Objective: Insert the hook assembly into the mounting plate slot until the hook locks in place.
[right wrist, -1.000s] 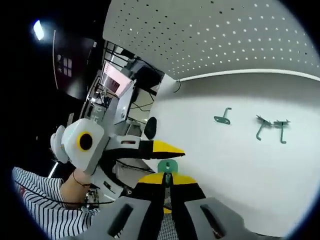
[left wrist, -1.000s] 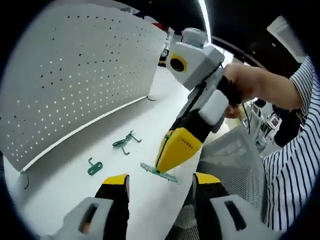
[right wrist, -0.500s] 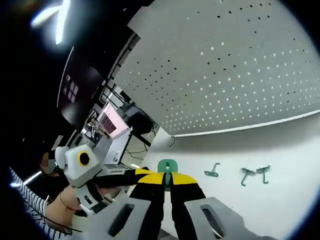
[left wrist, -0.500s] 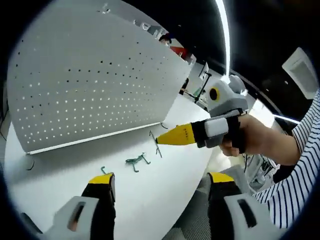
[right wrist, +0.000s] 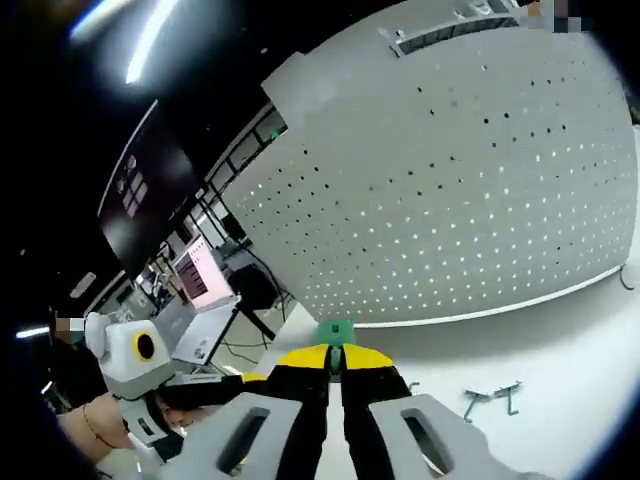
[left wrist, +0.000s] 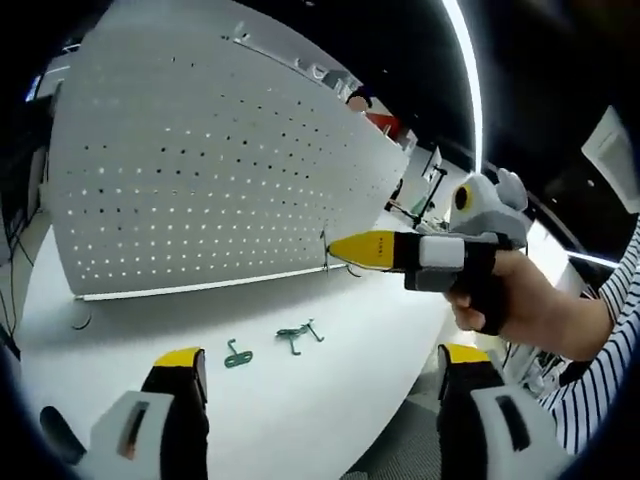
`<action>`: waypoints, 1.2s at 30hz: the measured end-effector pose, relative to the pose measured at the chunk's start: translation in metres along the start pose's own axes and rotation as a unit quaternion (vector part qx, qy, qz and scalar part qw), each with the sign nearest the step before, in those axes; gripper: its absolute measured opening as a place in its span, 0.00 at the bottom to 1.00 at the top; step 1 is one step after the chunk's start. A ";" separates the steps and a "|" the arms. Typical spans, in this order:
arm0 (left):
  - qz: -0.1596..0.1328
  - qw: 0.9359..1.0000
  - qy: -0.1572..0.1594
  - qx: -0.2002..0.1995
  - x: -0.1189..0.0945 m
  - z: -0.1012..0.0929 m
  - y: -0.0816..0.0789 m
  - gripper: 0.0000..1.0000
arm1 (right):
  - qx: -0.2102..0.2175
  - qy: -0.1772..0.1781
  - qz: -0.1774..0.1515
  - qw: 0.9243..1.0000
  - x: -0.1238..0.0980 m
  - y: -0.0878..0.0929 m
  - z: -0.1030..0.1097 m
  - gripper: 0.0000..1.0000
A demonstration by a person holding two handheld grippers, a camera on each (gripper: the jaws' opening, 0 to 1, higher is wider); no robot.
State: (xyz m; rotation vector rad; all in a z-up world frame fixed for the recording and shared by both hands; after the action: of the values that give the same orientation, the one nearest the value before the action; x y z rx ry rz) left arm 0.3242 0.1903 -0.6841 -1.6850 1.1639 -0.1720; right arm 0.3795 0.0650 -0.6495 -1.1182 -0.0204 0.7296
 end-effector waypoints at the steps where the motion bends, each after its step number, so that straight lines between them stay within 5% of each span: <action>1: -0.004 1.000 0.000 -0.001 -0.001 0.000 -0.001 0.99 | -0.008 0.005 -0.014 1.000 0.001 -0.004 0.000 0.00; 6: -0.007 1.000 -0.001 0.002 -0.003 0.001 -0.002 1.00 | -0.051 0.036 -0.027 0.998 0.007 -0.014 -0.002 0.00; 16: -0.002 1.000 -0.011 0.009 -0.009 0.007 0.003 1.00 | -0.110 0.088 -0.117 0.983 0.009 -0.047 -0.005 0.00; 21: 0.006 1.000 -0.020 0.018 -0.009 0.012 0.006 1.00 | -0.120 0.123 -0.161 0.972 0.008 -0.061 -0.011 0.00; 31: 0.015 0.999 -0.034 0.024 -0.009 0.018 0.010 1.00 | -0.155 0.151 -0.195 0.957 0.022 -0.088 -0.014 0.00; 36: 0.013 0.999 -0.038 0.018 -0.010 0.021 0.011 1.00 | -0.193 0.160 -0.222 0.942 0.028 -0.106 -0.012 0.00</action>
State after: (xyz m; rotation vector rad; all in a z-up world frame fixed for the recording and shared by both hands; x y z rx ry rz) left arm 0.3246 0.2119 -0.6985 -1.6291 1.1189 -0.1106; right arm 0.4611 0.0454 -0.5774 -1.5310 -0.1409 0.1313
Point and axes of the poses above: the point that each gripper's makers call its tool centre point, and the gripper's own axes: x roughly forward along the fingers, z roughly to its left, y roughly out of its underside, the point moved 6 cm from there along -x, roughly backward along the fingers, and after that the axes turned 3 degrees about y, right-handed, at the moved point
